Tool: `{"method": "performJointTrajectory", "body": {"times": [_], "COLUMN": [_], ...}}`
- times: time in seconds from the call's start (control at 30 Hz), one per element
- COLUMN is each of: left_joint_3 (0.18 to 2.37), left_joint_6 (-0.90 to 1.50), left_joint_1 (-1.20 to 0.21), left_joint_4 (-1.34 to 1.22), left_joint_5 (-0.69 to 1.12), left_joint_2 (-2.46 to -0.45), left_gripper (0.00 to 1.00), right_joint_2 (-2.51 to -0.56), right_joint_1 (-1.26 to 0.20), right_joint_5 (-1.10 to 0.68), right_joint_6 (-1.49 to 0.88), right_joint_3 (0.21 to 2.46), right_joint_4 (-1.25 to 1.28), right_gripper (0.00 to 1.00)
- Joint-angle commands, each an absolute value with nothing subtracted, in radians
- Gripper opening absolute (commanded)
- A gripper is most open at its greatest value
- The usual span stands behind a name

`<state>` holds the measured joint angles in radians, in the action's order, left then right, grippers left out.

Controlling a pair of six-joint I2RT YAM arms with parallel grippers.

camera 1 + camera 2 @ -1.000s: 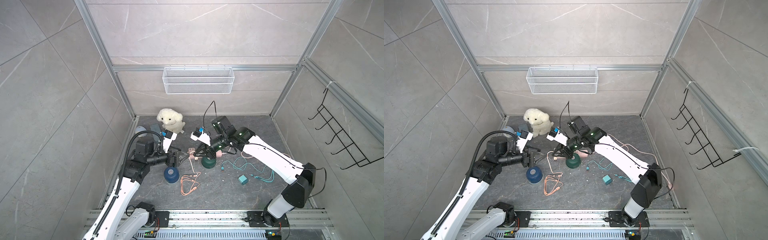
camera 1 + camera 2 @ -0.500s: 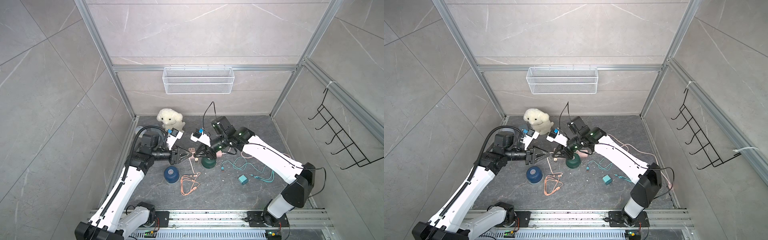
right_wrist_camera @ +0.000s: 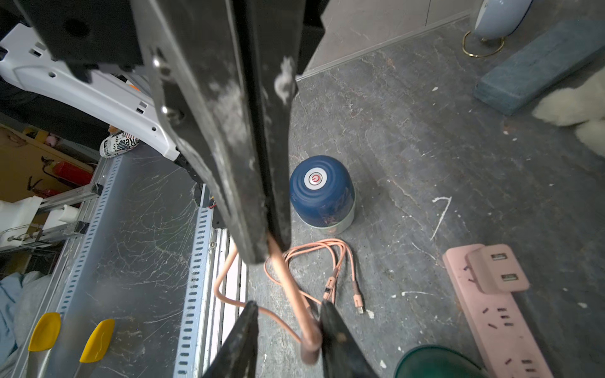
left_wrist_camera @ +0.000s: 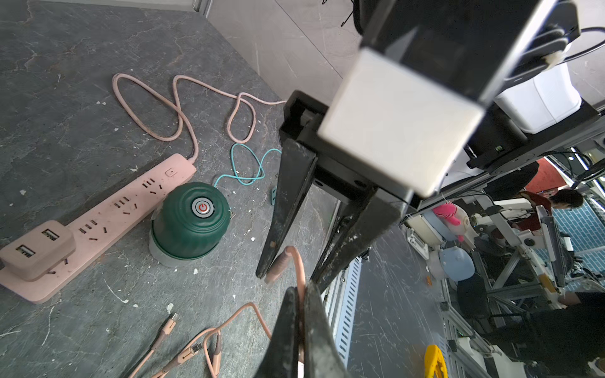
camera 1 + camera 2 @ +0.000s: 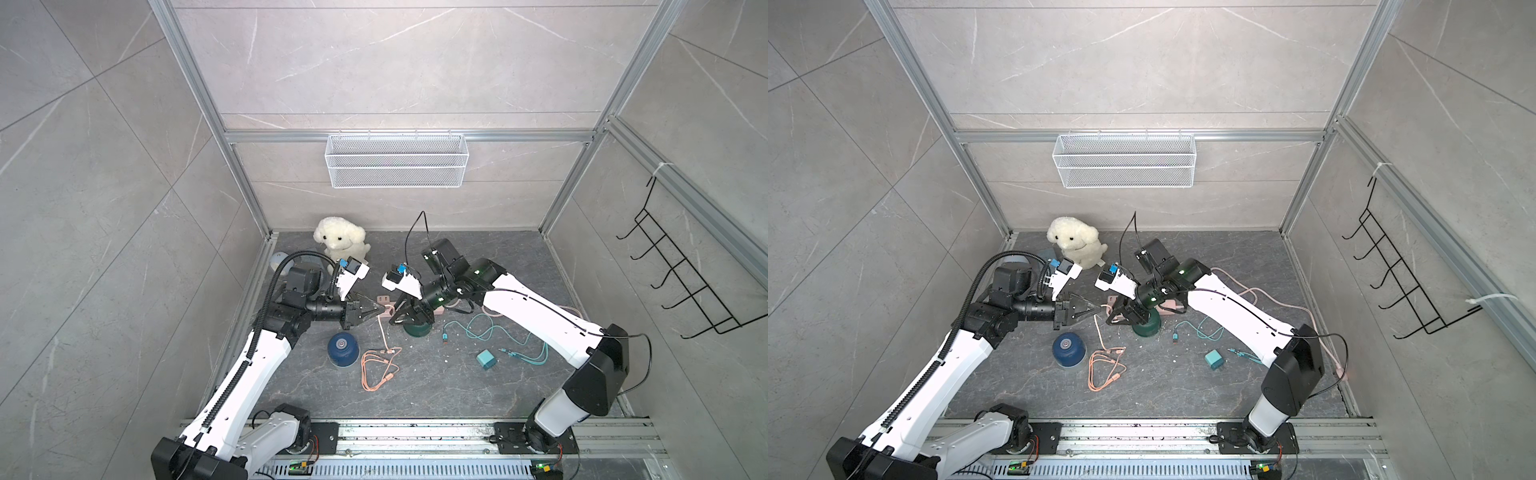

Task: Charge the cordless meat grinders
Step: Pick up the charging cable from the center of the board.

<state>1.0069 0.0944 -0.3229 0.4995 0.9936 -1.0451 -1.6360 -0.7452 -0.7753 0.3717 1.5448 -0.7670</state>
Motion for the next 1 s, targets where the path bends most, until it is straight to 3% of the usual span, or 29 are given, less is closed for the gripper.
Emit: {"method": "performJointTrajectory", "body": {"times": [0.0, 0.13, 0.3, 0.57, 0.97], "left_joint_3": [1.034, 1.022, 1.006, 0.991, 0.980], "left_joint_6": [0.110, 0.124, 0.148, 0.180, 0.180], "left_joint_1": [-0.328, -0.327, -0.327, -0.327, -0.328], "left_joint_4": [0.468, 0.458, 0.434, 0.409, 0.418], "left_joint_5": [1.001, 1.006, 1.011, 1.035, 1.024], "left_joint_2": [-1.009, -0.993, -0.976, -0.963, -0.949], "left_gripper": [0.00, 0.00, 0.00, 0.00, 0.00], "right_joint_2": [-1.590, -1.581, -1.583, -1.547, -1.575], "right_joint_1": [-0.737, -0.722, -0.715, -0.711, -0.711], "right_joint_5": [-0.790, -0.800, -0.830, -0.841, -0.909], "right_joint_6": [0.400, 0.391, 0.381, 0.364, 0.400], "right_joint_3": [1.514, 1.488, 1.487, 1.421, 1.475], "right_joint_4": [-0.763, -0.734, -0.710, -0.587, -0.673], "right_gripper": [0.35, 0.33, 0.23, 0.30, 0.09]}}
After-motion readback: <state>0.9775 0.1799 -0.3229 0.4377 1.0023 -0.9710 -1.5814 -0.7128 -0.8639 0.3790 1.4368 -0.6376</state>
